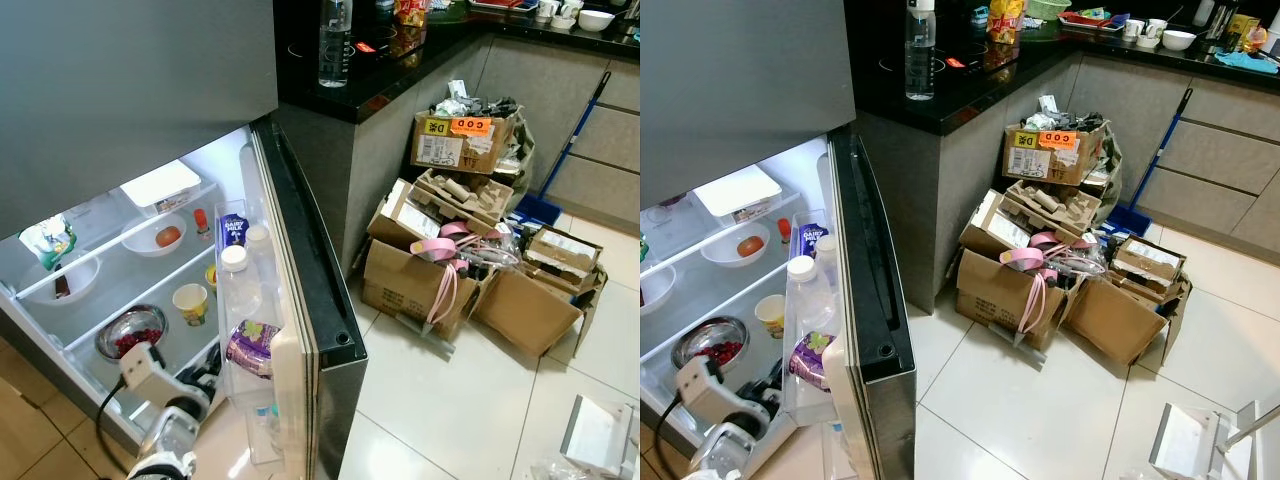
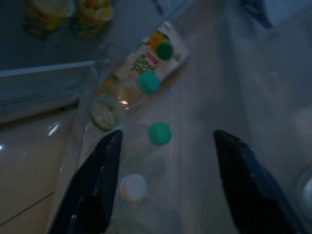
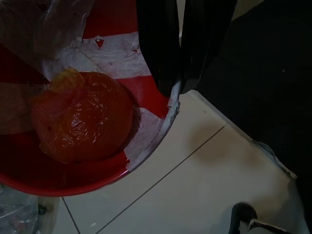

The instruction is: Restocking fridge

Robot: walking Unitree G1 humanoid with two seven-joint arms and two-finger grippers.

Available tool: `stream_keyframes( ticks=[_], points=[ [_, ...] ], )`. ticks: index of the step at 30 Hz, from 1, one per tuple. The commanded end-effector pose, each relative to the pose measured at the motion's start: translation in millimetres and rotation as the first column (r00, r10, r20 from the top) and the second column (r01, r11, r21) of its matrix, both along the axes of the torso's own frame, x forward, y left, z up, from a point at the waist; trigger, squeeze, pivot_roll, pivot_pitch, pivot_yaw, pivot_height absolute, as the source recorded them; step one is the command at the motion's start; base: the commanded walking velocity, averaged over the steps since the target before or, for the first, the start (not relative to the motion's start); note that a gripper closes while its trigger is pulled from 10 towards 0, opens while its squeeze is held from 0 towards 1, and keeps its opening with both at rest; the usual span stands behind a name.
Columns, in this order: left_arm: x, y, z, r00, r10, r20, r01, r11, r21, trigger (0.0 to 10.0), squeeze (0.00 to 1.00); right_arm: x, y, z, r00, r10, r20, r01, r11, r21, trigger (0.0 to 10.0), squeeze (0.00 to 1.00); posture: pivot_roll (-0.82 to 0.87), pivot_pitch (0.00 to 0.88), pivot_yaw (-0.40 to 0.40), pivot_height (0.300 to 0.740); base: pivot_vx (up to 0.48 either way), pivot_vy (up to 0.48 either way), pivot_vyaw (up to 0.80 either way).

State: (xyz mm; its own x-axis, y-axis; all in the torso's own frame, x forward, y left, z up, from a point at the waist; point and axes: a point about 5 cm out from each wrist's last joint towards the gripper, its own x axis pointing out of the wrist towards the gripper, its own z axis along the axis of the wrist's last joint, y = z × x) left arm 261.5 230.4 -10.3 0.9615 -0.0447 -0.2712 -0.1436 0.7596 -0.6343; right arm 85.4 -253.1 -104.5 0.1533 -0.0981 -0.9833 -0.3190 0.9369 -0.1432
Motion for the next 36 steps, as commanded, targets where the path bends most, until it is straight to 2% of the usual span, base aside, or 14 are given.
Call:
stream_keyframes(
  ticks=[1, 7, 12, 13, 14, 18, 19, 20, 23, 26, 28, 33, 34, 36],
  points=[
    [10.8, -16.2, 6.7, 0.995, -0.084, 0.044, 0.084, 0.996, 0.001, 0.0, 0.00, 3.0, -1.3, 0.9, 1.000, -0.010, 0.016, 0.010, 1.000, -0.009, 10.0, 0.00, -0.10, 0.018, -0.039, 0.740, 0.000, 0.000, 0.00],
    [19.6, -26.5, 14.7, 0.986, -0.126, 0.111, 0.129, 0.991, -0.021, 0.0, 0.00, 2.7, -0.3, 0.6, 1.000, -0.011, 0.016, 0.011, 1.000, -0.006, 10.0, 0.00, -0.10, 0.018, -0.039, 0.740, 0.000, 0.000, 0.00],
    [25.7, -62.6, 21.5, 0.917, -0.349, 0.191, 0.354, 0.935, 0.005, 1.3, 0.00, 3.6, -4.2, 1.9, 1.000, -0.009, 0.018, 0.010, 1.000, -0.016, 10.0, 0.00, -0.10, 0.013, -0.039, 0.740, 0.000, 0.000, 0.00],
    [24.5, -76.1, 21.4, 0.886, -0.415, 0.206, 0.423, 0.906, 0.006, 4.9, 0.00, 4.1, -4.8, 2.2, 1.000, -0.010, 0.019, 0.010, 1.000, -0.018, 10.0, 0.00, -0.10, 0.011, -0.038, 0.740, 0.000, 0.000, 0.00],
    [22.1, -94.1, 21.5, 0.838, -0.496, 0.227, 0.508, 0.861, 0.005, 10.0, 0.00, 4.5, -5.3, 2.4, 1.000, -0.010, 0.020, 0.011, 1.000, -0.019, 10.0, 0.00, -0.10, 0.009, -0.039, 0.740, 0.000, 0.000, 0.00],
    [11.0, -148.1, 24.6, 0.662, -0.689, 0.297, 0.720, 0.694, 0.004, 10.0, 0.00, 6.2, -5.2, 2.8, 1.000, -0.010, 0.024, 0.010, 1.000, -0.020, 10.0, 0.00, -0.10, 0.007, -0.041, 0.740, 0.000, 0.000, 0.00],
    [11.0, -148.1, 24.6, 0.662, -0.689, 0.297, 0.720, 0.694, 0.004, 10.0, 0.00, 6.2, -5.2, 2.8, 1.000, -0.010, 0.024, 0.010, 1.000, -0.020, 10.0, 0.00, -0.10, 0.007, -0.041, 0.740, 0.000, 0.000, 0.00],
    [7.1, -163.3, 26.2, 0.606, -0.732, 0.312, 0.768, 0.641, 0.014, 10.0, 0.00, 6.6, -4.9, 2.8, 1.000, -0.009, 0.025, 0.009, 1.000, -0.019, 10.0, 0.00, -0.10, 0.006, -0.043, 0.740, 0.000, 0.000, 0.00],
    [4.6, -172.1, 27.2, 0.572, -0.756, 0.320, 0.793, 0.609, 0.021, 10.0, 0.00, 6.8, -4.7, 2.8, 1.000, -0.008, 0.025, 0.009, 1.000, -0.019, 10.0, 0.00, -0.10, 0.006, -0.043, 0.740, 0.000, 0.000, 0.00],
    [-1.6, -201.1, 33.6, 0.463, -0.819, 0.339, 0.857, 0.511, 0.063, 10.0, 0.00, 7.4, -4.5, 2.9, 1.000, -0.006, 0.025, 0.006, 1.000, -0.018, 10.0, 0.00, -0.10, 0.006, -0.045, 0.740, 0.000, 0.000, 0.00],
    [-1.6, -201.1, 33.6, 0.463, -0.819, 0.339, 0.857, 0.511, 0.063, 10.0, 0.00, 7.4, -4.5, 2.9, 1.000, -0.006, 0.025, 0.006, 1.000, -0.018, 10.0, 0.00, -0.10, 0.006, -0.045, 0.740, 0.000, 0.000, 0.00],
    [-3.7, -181.2, 16.7, 0.557, -0.802, 0.216, 0.812, 0.580, 0.062, 10.0, 0.00, 6.6, -4.2, 2.6, 1.000, -0.008, 0.023, 0.008, 1.000, -0.017, 10.0, 0.00, -0.11, 0.010, -0.043, 0.740, 0.000, 0.000, 0.00],
    [-9.0, -166.9, 4.3, 0.604, -0.786, 0.136, 0.787, 0.614, 0.057, 10.0, 0.00, 6.0, -3.9, 2.4, 1.000, -0.008, 0.022, 0.008, 1.000, -0.015, 10.0, 0.00, -0.10, 0.012, -0.043, 0.740, 0.000, 0.000, 0.00],
    [-9.0, -166.9, 4.3, 0.604, -0.786, 0.136, 0.787, 0.614, 0.057, 10.0, 0.00, 6.0, -3.9, 2.4, 1.000, -0.008, 0.022, 0.008, 1.000, -0.015, 10.0, 0.00, -0.10, 0.012, -0.043, 0.740, 0.000, 0.000, 0.00]
  ],
)
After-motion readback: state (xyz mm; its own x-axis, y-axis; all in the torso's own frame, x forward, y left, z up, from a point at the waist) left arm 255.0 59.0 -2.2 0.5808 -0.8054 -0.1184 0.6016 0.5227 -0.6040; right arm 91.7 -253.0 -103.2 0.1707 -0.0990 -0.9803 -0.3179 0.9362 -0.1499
